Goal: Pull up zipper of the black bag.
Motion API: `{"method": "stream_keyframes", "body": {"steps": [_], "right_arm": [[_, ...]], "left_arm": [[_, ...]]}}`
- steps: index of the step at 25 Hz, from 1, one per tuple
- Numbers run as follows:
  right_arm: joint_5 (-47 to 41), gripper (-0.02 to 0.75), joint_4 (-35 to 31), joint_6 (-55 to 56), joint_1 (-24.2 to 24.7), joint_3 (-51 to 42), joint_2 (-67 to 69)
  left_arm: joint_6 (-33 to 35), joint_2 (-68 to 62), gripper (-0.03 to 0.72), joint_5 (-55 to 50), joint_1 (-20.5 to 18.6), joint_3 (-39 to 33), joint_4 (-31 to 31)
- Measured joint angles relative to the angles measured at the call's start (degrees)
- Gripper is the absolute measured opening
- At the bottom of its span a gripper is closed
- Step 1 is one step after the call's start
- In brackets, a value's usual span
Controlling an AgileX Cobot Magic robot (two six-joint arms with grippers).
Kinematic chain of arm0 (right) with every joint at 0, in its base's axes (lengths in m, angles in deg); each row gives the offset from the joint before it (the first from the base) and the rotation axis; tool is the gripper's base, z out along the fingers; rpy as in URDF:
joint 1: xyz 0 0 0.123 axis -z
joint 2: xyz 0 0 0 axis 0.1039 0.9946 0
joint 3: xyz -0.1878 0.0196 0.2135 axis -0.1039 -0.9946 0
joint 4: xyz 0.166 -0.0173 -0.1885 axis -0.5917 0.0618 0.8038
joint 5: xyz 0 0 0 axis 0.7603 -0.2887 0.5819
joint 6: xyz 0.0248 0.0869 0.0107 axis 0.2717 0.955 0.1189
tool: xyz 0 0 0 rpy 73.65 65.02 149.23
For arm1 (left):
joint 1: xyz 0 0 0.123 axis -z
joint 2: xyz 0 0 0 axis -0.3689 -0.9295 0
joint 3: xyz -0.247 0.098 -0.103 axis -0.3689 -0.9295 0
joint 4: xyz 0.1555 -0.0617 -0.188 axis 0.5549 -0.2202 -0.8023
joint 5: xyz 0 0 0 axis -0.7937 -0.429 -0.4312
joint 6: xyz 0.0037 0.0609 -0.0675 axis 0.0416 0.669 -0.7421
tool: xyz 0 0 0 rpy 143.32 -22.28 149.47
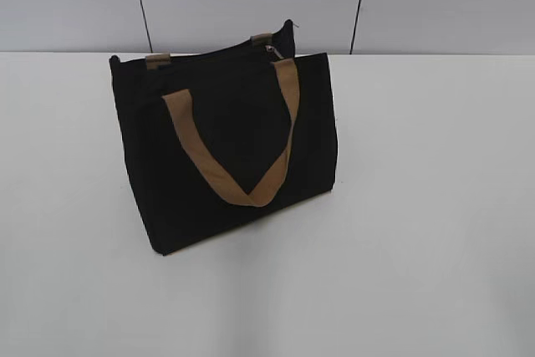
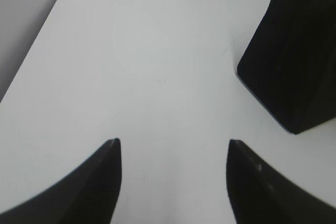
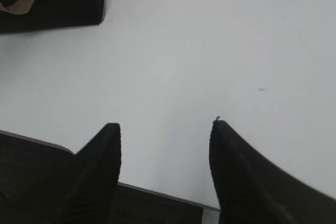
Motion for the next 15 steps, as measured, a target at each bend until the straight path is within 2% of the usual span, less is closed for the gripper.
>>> {"method": "stream_keyframes", "body": {"steps": [15], "right_arm": [[0.32,0.41,-1.73,-1.07,0.0,-0.19,-0.05]], "left_arm": [[-1.18,0.0,0.46,0.0,0.0,-0.06,0.29]]}}
